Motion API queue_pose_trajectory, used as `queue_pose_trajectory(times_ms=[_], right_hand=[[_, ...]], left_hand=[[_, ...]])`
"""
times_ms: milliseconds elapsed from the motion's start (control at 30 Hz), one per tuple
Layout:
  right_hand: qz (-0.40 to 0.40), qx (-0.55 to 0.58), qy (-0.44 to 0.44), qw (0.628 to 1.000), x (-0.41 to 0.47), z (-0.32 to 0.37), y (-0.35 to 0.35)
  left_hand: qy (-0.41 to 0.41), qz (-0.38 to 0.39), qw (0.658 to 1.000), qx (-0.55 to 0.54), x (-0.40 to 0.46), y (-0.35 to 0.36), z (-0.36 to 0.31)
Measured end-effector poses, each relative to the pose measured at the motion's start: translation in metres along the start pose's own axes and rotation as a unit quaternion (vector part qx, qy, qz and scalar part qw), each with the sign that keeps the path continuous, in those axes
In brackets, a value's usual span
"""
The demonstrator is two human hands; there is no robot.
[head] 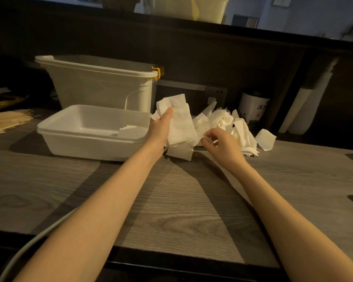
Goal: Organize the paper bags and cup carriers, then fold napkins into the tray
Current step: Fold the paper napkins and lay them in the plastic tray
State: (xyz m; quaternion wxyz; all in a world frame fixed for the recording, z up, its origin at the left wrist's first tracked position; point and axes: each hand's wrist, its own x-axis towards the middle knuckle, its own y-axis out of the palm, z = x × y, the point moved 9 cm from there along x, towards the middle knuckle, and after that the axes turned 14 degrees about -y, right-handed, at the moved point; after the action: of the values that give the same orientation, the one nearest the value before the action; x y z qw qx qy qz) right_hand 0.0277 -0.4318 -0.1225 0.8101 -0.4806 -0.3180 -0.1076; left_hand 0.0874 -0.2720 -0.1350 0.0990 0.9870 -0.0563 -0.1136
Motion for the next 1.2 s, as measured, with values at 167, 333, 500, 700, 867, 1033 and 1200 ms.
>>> queue_pose_trajectory(times_ms=[167, 333, 500, 700, 867, 1033, 1200], right_hand=[[-0.124, 0.156, 0.089, 0.976, -0.007, -0.015, -0.031], [-0.201, 0.287, 0.148, 0.925, -0.009, -0.023, -0.043], [-0.218, 0.395, 0.178, 0.875, -0.006, -0.021, -0.053], [-0.180, 0.439, 0.199, 0.857, -0.002, -0.011, -0.047], [-0.137, 0.531, 0.174, 0.818, 0.007, 0.011, -0.044], [-0.163, 0.541, 0.206, 0.799, 0.019, 0.005, -0.045], [-0.174, 0.442, 0.247, 0.844, 0.027, -0.018, -0.053]], left_hand=[[-0.007, 0.004, 0.999, -0.052, -0.002, 0.000, -0.002], [-0.025, 0.003, 0.999, -0.048, 0.003, -0.001, 0.005], [-0.052, -0.030, 0.998, 0.018, 0.009, -0.005, 0.014], [-0.028, -0.032, 0.996, 0.078, 0.007, -0.002, 0.010], [-0.028, 0.008, 0.991, 0.129, -0.004, 0.012, 0.004], [-0.080, 0.191, 0.965, 0.158, -0.028, 0.050, 0.027], [-0.153, 0.310, 0.929, 0.129, -0.037, 0.070, 0.048]])
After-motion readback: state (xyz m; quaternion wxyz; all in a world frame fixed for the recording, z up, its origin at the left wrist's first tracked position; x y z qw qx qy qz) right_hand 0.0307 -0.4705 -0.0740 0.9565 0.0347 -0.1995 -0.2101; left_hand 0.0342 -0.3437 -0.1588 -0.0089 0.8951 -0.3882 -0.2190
